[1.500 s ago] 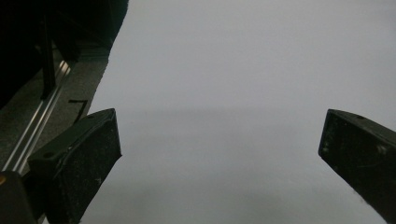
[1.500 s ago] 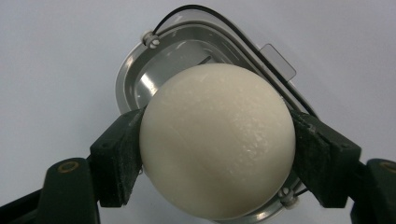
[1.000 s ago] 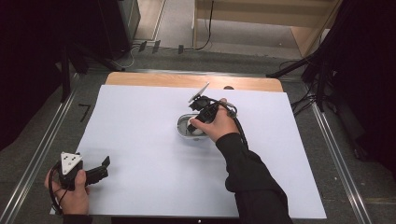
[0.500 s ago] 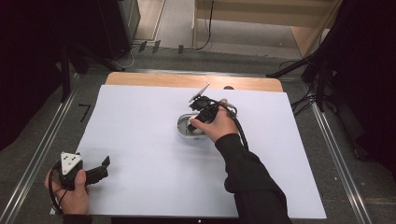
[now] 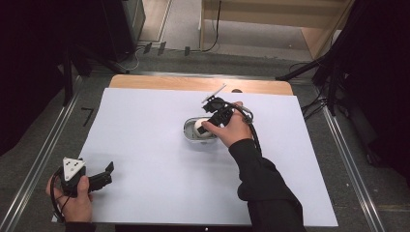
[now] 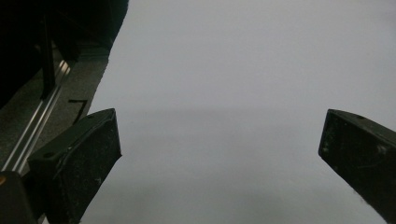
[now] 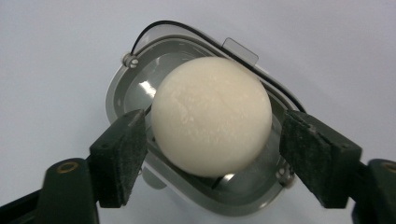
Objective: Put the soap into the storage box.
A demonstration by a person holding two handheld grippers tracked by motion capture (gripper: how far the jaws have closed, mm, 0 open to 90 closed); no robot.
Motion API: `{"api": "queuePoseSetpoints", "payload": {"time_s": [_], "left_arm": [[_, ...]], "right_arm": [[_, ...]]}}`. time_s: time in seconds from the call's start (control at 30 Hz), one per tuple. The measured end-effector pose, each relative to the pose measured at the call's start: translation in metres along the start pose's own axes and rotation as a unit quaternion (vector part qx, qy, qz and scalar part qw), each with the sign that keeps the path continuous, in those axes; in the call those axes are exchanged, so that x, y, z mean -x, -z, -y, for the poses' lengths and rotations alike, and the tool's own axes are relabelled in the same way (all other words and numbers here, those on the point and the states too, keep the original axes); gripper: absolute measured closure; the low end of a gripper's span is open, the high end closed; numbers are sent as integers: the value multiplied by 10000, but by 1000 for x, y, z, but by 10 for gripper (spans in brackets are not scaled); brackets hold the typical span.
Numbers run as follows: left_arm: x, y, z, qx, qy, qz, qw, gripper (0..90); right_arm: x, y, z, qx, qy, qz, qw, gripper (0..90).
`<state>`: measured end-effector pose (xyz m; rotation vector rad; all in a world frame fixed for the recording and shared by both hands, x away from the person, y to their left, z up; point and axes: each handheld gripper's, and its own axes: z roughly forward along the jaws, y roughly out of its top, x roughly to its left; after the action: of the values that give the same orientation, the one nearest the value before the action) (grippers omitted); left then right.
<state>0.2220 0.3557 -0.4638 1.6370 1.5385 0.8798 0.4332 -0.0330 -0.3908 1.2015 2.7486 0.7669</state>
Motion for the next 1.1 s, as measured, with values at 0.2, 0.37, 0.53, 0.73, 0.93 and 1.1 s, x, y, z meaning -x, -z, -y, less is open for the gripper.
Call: {"api": "queuePoseSetpoints", "payload": {"time_s": [0.2,0.37,0.53,0.73,0.93,1.1], "left_arm": [[0,0,0,-4,1,-15,10000,0],[0,0,0,-11,-8,-16,10000,0],[0,0,0,-8,-4,-14,10000,0],[0,0,0,0,0,-16,10000,0],[0,0,0,-5,-1,-24,10000,0],[0,0,0,-7,-9,-24,10000,0]], "right_arm": [[3,7,12,29,-48,106,9999,124],[7,12,24,136,-131,202,9996,53],[9,16,35,152,-162,225,9995,10],[10,23,49,239,-143,207,9994,0],[14,29,64,277,-225,228,9991,0],[20,30,78,283,-302,267,9988,0]]}}
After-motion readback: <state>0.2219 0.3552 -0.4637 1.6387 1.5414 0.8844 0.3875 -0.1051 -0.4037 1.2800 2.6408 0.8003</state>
